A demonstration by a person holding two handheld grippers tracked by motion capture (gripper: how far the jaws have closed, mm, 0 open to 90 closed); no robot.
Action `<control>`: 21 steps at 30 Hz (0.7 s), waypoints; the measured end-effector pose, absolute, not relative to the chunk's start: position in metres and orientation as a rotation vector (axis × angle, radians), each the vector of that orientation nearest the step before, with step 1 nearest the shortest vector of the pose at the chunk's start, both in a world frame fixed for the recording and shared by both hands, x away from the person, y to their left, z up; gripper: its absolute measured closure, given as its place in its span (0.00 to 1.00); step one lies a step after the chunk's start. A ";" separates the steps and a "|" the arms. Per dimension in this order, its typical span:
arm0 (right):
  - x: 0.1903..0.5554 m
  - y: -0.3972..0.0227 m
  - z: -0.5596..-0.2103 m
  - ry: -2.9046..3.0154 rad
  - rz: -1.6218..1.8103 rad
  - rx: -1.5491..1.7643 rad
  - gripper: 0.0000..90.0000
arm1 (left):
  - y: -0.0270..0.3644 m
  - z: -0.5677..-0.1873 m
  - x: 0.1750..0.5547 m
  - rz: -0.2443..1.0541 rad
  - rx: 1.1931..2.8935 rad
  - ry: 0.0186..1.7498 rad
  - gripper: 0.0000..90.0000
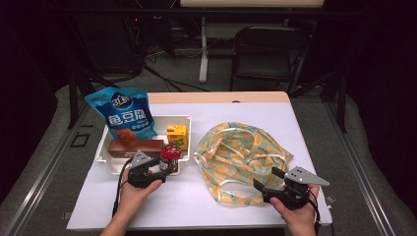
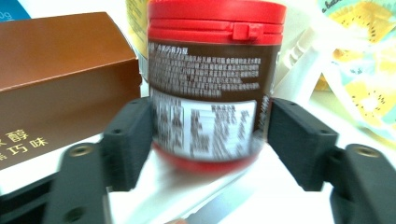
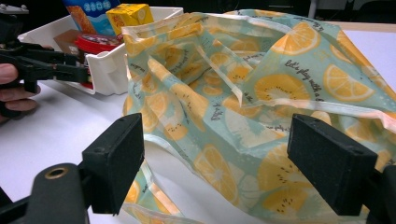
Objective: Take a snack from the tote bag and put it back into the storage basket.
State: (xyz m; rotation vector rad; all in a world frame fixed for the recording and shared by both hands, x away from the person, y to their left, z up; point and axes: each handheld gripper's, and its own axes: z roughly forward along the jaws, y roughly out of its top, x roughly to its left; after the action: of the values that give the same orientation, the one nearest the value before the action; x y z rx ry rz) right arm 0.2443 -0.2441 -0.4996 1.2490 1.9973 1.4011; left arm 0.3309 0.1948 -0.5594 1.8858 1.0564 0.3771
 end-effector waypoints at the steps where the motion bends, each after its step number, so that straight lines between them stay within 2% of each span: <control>1: 0.244 -0.243 -0.500 1.995 1.398 1.248 0.21 | 0.194 -0.561 0.332 0.371 1.888 1.063 0.54; 4: 0.244 -0.244 -0.500 1.996 1.394 1.248 0.21 | 0.192 -0.563 0.334 0.361 1.912 1.085 0.50; 6: 0.244 -0.245 -0.500 1.997 1.396 1.249 0.21 | 0.193 -0.561 0.331 0.369 1.877 1.118 0.51; 7: 0.244 -0.246 -0.500 1.995 1.396 1.252 0.21 | 0.195 -0.558 0.328 0.382 1.857 1.109 0.54; 14: 0.244 -0.247 -0.500 1.996 1.397 1.247 0.21 | 0.193 -0.540 0.312 0.439 1.835 1.031 0.96; 15: 0.244 -0.247 -0.500 1.994 1.397 1.248 0.21 | 0.191 -0.539 0.311 0.450 1.835 1.026 1.00; 21: 0.244 -0.246 -0.500 1.993 1.394 1.248 0.21 | 0.186 -0.543 0.320 0.450 1.856 1.087 1.00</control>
State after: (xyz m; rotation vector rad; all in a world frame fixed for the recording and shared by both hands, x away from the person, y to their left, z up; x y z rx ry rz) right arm 0.2437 -0.2461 -0.4998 1.2482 1.9931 1.3941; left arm 0.3200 0.1865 -0.5432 1.8562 1.0870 0.4495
